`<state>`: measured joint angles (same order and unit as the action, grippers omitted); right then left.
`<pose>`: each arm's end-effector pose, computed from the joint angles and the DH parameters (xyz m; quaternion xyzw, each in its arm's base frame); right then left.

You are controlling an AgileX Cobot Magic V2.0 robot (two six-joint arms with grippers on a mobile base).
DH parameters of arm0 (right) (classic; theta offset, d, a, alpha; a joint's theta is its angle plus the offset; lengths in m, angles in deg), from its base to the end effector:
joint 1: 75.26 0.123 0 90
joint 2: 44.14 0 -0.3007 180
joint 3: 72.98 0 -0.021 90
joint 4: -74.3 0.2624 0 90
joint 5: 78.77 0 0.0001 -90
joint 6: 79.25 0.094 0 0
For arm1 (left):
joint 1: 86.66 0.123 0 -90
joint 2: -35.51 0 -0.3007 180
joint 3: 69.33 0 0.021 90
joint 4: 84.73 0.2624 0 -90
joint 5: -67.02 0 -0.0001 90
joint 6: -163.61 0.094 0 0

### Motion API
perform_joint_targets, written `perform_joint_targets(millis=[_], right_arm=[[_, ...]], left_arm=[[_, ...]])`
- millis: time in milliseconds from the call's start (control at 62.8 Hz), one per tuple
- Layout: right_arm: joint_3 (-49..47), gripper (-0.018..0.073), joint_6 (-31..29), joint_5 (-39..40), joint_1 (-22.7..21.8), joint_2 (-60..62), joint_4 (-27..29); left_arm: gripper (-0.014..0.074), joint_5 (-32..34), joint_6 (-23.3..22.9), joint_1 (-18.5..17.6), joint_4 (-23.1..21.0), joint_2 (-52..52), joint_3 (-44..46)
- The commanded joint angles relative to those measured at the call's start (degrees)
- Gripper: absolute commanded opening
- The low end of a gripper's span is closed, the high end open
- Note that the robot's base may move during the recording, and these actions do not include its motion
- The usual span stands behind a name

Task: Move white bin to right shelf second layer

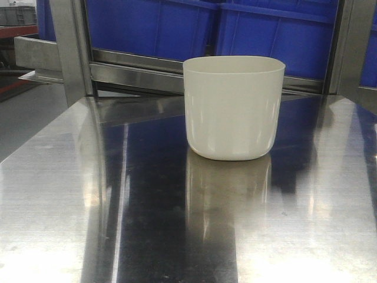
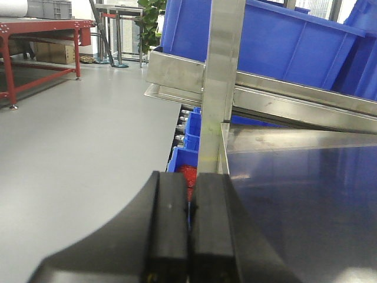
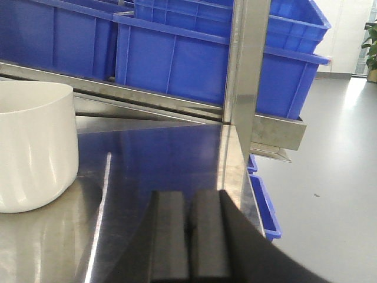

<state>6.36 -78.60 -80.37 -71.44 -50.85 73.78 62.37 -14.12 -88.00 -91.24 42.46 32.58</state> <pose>0.0555 0.0037 0.2009 -0.0222 0.6921 0.0248 0.7210 0.0551 -0.0022 0.2035 -0.0145 0.7049 -0.0376 0.7082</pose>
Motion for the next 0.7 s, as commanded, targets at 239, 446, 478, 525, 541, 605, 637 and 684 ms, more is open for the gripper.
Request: perform_joint_targets(millis=[239,446,478,525,541,605,637,684], right_arm=[[0.06,0.0057,-0.10,4.94,0.03,0.99,-0.19],[0.06,0.0057,-0.10,4.94,0.03,0.99,-0.19],[0.01,0.0057,-0.10,4.94,0.03,0.99,-0.19],[-0.20,0.0057,-0.10,4.94,0.03,0.98,-0.19],[-0.33,0.0057,-0.10,4.94,0.03,0.93,-0.19],[-1.31,0.0057,-0.10,4.57,0.03,0.93,-0.19],[-2.17,0.0057,-0.10,3.89,0.03,0.93,-0.19],[-3.79,0.0057,-0.10,1.60,0.03,0.93,-0.19]], left_arm=[[0.0085,5.00,-0.30,-0.36,-0.05,-1.09,-1.61],[0.0085,5.00,-0.30,-0.36,-0.05,-1.09,-1.61],[0.0085,5.00,-0.30,-0.36,-0.05,-1.09,-1.61],[0.0085,5.00,-0.30,-0.36,-0.05,-1.09,-1.61],[0.0085,5.00,-0.30,-0.36,-0.05,-1.09,-1.61],[0.0085,5.00,-0.30,-0.36,-0.05,-1.09,-1.61],[0.0085,5.00,-0.30,-0.36,-0.05,-1.09,-1.61],[0.0085,5.00,-0.30,-0.36,-0.05,-1.09,-1.61]])
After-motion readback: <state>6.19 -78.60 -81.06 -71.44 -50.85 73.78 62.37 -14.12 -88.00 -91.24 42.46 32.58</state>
